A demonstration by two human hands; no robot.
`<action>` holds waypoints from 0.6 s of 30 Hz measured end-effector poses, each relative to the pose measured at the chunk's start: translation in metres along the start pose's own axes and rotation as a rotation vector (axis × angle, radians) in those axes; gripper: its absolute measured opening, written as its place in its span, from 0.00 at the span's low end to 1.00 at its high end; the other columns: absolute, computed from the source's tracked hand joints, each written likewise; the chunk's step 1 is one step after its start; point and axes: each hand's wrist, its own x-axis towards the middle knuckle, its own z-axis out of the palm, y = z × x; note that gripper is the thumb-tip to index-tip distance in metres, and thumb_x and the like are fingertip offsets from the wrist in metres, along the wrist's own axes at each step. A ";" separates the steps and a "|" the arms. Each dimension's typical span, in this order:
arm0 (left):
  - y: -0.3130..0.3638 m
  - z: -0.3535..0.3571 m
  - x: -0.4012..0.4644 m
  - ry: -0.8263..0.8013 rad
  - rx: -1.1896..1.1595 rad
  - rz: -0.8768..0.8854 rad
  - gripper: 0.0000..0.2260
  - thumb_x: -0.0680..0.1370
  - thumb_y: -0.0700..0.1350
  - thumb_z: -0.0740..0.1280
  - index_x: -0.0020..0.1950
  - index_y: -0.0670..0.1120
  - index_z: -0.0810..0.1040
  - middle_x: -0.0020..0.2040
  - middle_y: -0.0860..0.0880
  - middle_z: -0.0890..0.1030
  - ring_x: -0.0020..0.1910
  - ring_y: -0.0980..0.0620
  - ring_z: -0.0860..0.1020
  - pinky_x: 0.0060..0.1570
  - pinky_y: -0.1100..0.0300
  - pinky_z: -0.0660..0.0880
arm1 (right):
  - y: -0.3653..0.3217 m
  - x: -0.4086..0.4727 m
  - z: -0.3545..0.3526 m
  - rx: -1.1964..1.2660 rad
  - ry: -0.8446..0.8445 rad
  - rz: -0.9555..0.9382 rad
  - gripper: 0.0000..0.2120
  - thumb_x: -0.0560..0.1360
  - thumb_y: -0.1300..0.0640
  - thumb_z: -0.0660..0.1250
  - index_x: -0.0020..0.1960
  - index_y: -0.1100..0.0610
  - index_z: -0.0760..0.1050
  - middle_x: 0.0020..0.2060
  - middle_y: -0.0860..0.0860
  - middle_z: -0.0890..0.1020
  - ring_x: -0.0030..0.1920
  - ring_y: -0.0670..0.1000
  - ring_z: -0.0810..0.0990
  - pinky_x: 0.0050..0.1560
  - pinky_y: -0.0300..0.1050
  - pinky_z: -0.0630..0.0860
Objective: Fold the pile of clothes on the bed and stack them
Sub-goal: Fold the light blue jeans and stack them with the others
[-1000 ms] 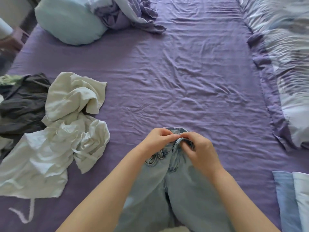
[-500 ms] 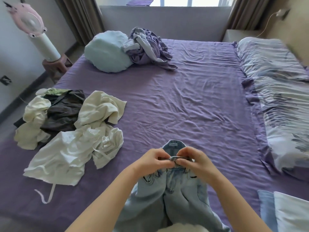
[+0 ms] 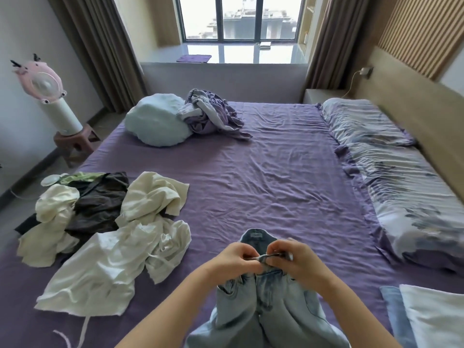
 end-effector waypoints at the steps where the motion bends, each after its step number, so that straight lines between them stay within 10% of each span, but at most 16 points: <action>1: 0.003 -0.001 -0.003 -0.021 0.017 0.019 0.06 0.67 0.50 0.72 0.34 0.51 0.78 0.31 0.53 0.70 0.32 0.56 0.67 0.34 0.63 0.63 | -0.006 -0.003 0.001 -0.028 0.015 -0.012 0.13 0.71 0.60 0.73 0.42 0.42 0.77 0.42 0.49 0.78 0.40 0.39 0.75 0.44 0.30 0.70; 12: 0.008 -0.013 -0.040 -0.105 0.717 0.237 0.14 0.72 0.55 0.72 0.50 0.47 0.77 0.40 0.52 0.74 0.38 0.56 0.69 0.38 0.60 0.66 | -0.029 -0.040 0.019 -0.371 0.101 -0.088 0.04 0.71 0.51 0.74 0.42 0.50 0.79 0.33 0.42 0.74 0.38 0.45 0.72 0.45 0.34 0.66; 18: -0.022 -0.011 -0.057 -0.300 1.223 0.232 0.15 0.72 0.49 0.72 0.52 0.41 0.78 0.51 0.40 0.79 0.52 0.40 0.75 0.48 0.52 0.71 | -0.011 -0.061 0.037 -0.806 -0.203 0.075 0.22 0.71 0.34 0.64 0.40 0.54 0.75 0.29 0.45 0.70 0.41 0.48 0.72 0.47 0.43 0.56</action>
